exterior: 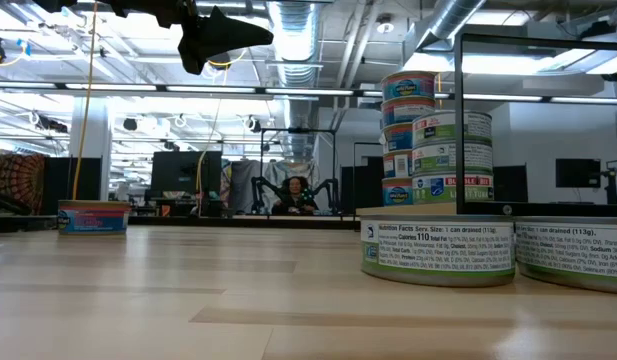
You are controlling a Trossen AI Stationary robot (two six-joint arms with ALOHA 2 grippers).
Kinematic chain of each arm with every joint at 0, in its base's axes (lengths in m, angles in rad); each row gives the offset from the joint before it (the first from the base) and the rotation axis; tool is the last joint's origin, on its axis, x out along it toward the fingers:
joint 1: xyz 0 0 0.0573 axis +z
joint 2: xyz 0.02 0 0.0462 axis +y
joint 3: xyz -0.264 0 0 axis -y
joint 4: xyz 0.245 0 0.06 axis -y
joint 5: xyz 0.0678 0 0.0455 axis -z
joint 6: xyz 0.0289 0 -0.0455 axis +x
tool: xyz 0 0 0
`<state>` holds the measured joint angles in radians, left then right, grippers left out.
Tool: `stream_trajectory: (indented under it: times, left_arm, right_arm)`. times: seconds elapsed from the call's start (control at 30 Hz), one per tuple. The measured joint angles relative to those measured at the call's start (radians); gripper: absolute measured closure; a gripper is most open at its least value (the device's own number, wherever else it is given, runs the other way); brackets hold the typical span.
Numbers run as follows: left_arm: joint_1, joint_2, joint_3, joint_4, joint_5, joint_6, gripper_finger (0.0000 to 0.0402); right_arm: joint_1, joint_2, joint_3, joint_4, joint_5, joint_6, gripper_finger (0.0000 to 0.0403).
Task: Stack canned seafood by type on shelf
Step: Stack the green tuna can on top of the other green tuna can on the shelf
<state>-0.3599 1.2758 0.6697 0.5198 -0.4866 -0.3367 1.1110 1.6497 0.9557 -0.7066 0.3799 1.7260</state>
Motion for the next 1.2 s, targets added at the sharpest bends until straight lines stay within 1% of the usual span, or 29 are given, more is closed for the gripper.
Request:
stream_trajectory:
  times: [0.37,0.6,0.8,0.93,1.07,1.13,1.2]
  left_arm:
    - [0.0,0.0,0.0,-0.007,0.0,0.0,0.0121]
    - [0.0,0.0,0.0,-0.007,0.0,0.0,0.0121]
    - [0.0,0.0,0.0,-0.007,0.0,0.0,0.0121]
    - [0.0,0.0,0.0,-0.008,0.001,0.0,0.0121]
    - [0.0,0.0,0.0,-0.008,0.001,0.0,0.0121]
    - [0.0,0.0,0.0,-0.009,0.001,0.0,0.0121]
    - [0.0,0.0,0.0,-0.012,0.001,0.0,0.0121]
  right_arm:
    - [0.0,-0.002,0.0,0.05,0.036,-0.03,0.013]
    - [0.0,-0.001,0.0,0.014,0.035,-0.015,0.013]
    - [-0.014,0.035,-0.005,-0.007,-0.04,0.029,0.013]
    - [-0.012,0.041,-0.004,-0.045,-0.062,0.076,0.0129]
    - [-0.002,0.052,-0.014,-0.152,-0.162,0.149,0.013]
    - [0.008,0.048,-0.012,-0.215,-0.191,0.215,0.013]
    - [0.02,0.046,-0.011,-0.272,-0.199,0.28,0.013]
